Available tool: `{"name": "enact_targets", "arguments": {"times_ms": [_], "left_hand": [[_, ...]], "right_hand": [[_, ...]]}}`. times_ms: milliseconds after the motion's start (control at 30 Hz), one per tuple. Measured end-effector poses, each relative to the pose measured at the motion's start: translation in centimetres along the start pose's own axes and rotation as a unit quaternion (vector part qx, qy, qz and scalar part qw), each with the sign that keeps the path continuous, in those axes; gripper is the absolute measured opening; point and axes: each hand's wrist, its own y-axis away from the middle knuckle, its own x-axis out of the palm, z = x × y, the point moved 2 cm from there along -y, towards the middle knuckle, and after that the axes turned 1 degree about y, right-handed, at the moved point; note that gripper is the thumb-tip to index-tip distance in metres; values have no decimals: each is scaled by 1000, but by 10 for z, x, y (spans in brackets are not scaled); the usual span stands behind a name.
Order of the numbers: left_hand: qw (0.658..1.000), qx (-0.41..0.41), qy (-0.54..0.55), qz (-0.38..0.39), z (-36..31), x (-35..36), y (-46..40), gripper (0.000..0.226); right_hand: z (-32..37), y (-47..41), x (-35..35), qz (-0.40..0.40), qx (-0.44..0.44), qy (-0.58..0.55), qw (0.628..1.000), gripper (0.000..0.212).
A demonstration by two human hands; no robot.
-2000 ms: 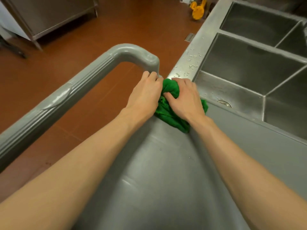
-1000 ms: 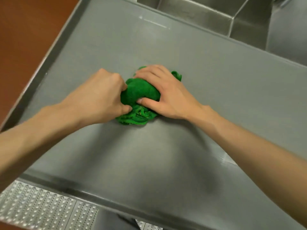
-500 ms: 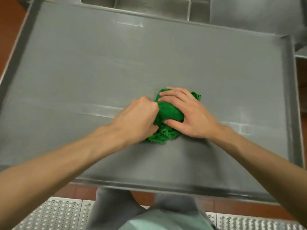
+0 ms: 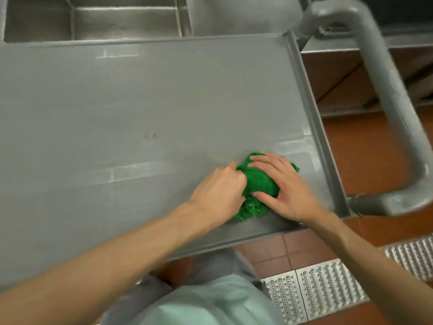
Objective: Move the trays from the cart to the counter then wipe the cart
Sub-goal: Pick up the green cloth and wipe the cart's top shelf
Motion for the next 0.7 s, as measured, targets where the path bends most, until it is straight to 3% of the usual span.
{"name": "enact_targets", "arguments": {"times_ms": [133, 333, 700], "left_hand": [[996, 79, 22, -30, -44, 24, -14, 34], [993, 97, 43, -50, -49, 28, -8, 32], [993, 59, 99, -28, 58, 16, 59, 34]], "right_hand": [[-16, 62, -14, -71, 119, 26, 990, 55], [8, 87, 1, -141, 238, 45, 960, 56], [112, 41, 61, -99, 221, 49, 969, 58]]}}
